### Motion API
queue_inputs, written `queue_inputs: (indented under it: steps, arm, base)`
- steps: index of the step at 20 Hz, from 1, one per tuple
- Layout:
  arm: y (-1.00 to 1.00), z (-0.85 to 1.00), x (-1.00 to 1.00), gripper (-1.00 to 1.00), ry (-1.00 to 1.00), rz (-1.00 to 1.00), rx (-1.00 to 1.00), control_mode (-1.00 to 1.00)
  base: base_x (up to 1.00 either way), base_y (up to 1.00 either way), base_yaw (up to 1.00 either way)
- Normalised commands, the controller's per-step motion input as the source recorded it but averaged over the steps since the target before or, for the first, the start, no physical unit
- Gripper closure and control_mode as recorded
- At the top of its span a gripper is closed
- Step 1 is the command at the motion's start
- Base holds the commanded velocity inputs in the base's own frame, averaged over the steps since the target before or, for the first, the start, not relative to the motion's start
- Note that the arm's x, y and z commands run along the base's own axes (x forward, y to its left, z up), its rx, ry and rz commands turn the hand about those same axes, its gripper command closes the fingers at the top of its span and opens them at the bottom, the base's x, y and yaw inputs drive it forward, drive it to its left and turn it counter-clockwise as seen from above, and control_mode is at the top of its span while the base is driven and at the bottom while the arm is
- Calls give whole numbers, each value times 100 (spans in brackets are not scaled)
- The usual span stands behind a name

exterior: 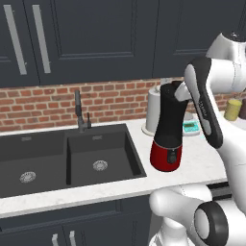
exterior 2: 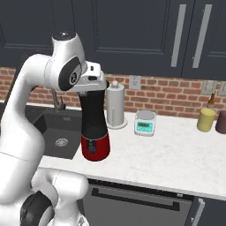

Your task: Close the lid blender by securely placing the lid on top.

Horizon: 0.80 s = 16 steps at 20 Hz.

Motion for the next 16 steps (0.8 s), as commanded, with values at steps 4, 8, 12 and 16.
queue_inputs:
  steps: [4, 8, 12, 16]
  arm:
    - [-33, 0, -57, 100, -18, -1, 0, -100]
    - [-41, 0, -41, 100, -15, -4, 0, -100]
    - [-46, 0, -34, 100, -12, -5, 0, -100]
    - [-47, 0, -34, 100, -10, -5, 0, -100]
  base:
    - [0, 0, 0]
    - [0, 0, 0]
    - [0, 0, 0]
    - [0, 0, 0]
